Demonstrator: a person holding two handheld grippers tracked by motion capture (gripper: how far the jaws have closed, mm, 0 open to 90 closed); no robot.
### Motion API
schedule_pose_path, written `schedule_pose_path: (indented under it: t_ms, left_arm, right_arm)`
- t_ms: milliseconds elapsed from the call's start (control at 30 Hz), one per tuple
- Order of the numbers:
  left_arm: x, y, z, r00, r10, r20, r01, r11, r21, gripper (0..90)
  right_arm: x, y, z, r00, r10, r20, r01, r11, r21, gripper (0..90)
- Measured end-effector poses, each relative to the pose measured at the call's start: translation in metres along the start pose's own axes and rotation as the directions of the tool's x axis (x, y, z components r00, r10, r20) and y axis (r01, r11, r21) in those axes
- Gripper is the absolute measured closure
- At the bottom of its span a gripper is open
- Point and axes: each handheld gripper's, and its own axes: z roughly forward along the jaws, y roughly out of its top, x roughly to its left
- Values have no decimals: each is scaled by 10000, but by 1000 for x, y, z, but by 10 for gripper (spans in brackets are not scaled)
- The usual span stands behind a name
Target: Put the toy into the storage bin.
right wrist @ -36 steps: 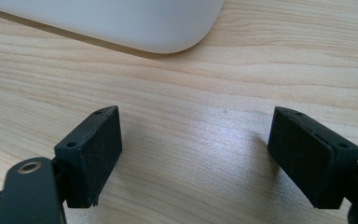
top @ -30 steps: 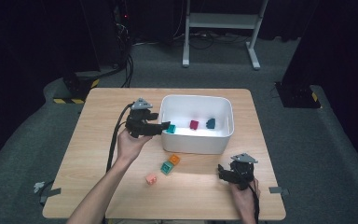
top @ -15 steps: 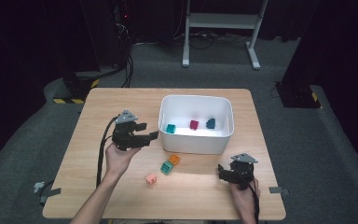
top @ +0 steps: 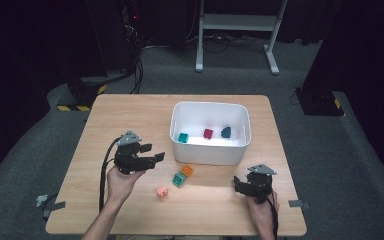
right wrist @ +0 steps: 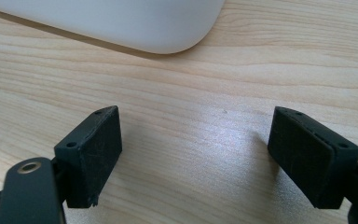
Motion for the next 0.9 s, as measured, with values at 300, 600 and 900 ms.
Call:
schedule_pose_path:
  t_ms: [300, 600, 900]
  left_arm:
    - [2, -17, -6, 9996, -139, -236, 142, 9998, 121, 364]
    - [-1, -33, -3, 9998, -27, -199, 34, 9994, 357, 363]
    - [-8, -52, 4, 9999, 77, -94, -71, 9981, 616, 361]
  right_arm:
    - [0, 0, 0, 10000, 0, 0, 0, 10000, 0, 173]
    - [0, 0, 0, 10000, -2, 0, 2, 10000, -3, 173]
    - [0, 0, 0, 10000, -3, 1, 3, 10000, -2, 173]
